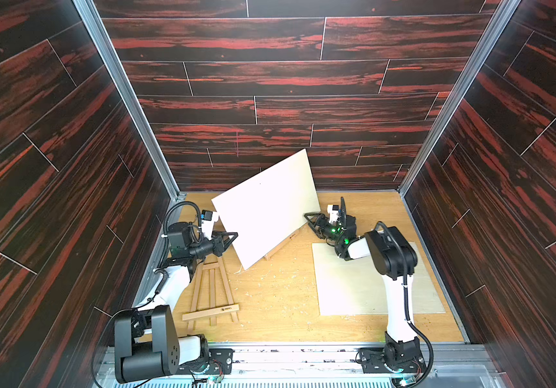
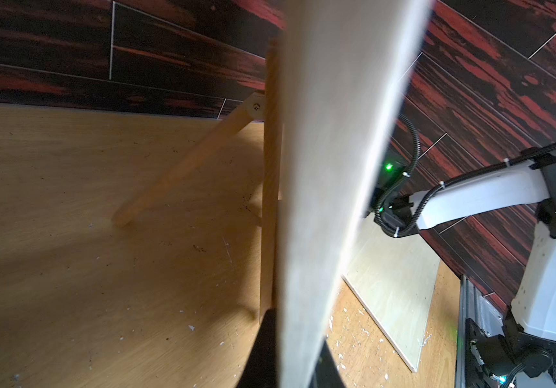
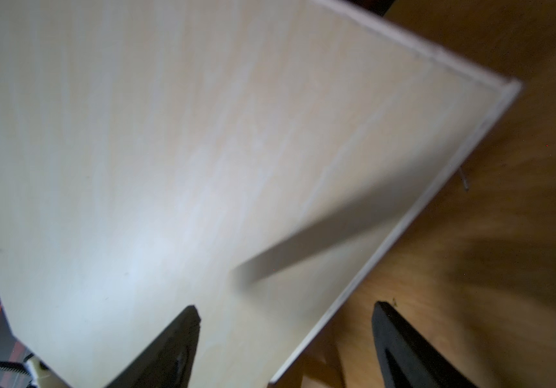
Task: Disassemble the easel
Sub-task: Pick up the drawing board from the easel.
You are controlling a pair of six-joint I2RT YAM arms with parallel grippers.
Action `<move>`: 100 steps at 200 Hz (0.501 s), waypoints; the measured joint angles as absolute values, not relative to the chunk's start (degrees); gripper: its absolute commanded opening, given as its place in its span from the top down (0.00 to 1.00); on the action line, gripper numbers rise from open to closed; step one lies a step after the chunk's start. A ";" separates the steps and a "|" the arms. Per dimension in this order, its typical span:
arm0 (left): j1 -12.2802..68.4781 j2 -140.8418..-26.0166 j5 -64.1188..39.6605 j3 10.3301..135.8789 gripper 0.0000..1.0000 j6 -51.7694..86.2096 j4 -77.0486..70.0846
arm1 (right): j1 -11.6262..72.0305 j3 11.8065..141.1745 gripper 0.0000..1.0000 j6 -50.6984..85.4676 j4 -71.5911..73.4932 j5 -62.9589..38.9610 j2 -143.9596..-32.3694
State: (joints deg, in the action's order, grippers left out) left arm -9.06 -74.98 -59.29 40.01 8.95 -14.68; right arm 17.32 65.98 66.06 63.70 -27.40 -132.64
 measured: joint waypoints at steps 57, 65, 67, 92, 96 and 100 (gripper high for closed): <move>-9.06 -75.09 -59.37 40.42 1.00 8.75 -14.02 | 18.35 70.04 0.17 69.89 70.87 -24.62 -137.78; -9.06 -75.09 -59.40 40.42 1.00 8.73 -14.00 | 18.37 70.41 0.17 70.39 71.88 -24.29 -138.30; -9.06 -75.09 -59.37 40.45 1.00 8.71 -14.00 | 18.37 70.54 0.17 70.59 72.31 -24.23 -138.45; -9.06 -75.22 -59.42 40.60 1.00 8.69 -13.93 | 18.37 71.20 0.17 72.38 76.03 -23.11 -139.61; -9.06 -75.29 -59.44 40.64 1.00 8.69 -13.93 | 18.37 71.20 0.17 72.62 76.36 -23.00 -139.68; -9.06 -75.29 -59.44 40.64 1.00 8.69 -13.93 | 18.37 71.20 0.16 72.88 76.64 -22.92 -139.76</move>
State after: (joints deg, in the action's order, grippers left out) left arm -9.06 -75.29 -59.44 40.64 8.69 -13.93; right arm 18.37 71.20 72.88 76.64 -22.92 -139.76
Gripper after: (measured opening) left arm 0.135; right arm 0.834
